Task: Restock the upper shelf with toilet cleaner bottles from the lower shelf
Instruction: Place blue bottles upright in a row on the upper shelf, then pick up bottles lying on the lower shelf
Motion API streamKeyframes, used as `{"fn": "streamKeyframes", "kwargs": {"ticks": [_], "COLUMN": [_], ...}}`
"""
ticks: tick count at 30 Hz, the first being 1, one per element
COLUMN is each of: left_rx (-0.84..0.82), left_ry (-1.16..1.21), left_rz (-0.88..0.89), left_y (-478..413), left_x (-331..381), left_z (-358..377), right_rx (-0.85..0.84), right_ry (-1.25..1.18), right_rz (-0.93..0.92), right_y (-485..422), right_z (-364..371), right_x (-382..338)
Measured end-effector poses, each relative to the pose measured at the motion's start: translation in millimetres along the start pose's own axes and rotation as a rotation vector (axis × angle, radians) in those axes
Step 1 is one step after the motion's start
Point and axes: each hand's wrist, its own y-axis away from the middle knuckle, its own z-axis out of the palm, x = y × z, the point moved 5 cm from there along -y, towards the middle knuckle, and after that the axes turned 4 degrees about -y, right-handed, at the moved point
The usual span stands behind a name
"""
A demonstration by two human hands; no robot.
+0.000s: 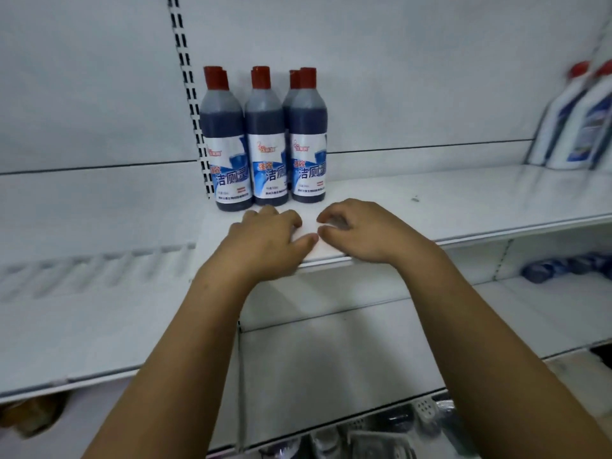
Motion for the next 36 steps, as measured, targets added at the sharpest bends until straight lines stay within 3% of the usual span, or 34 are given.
{"fn": "streamKeyframes", "kwargs": {"ticks": [9, 19, 27, 36], "left_rx": [0.065, 0.118, -0.13, -0.289], "left_ry": [0.001, 0.238, 0.282, 0.357], "left_rz": [0.21, 0.559, 0.67, 0.7], "left_y": [-33.8, -42.9, -60.0, -140.5], "left_x": [143.8, 390.4, 556.2, 704.5], "left_z": [31.3, 91.8, 160.3, 244.1], "right_rx": [0.219, 0.27, 0.315, 0.222], "right_ry": [0.082, 0.189, 0.261, 0.228], "right_rz": [0.285, 0.58, 0.777, 0.908], "right_y": [98.9, 268.1, 377.3, 401.6], "right_z": [-89.0, -194.8, -250.9, -285.0], "right_x": [148.7, 313.5, 427.2, 587.3]}}
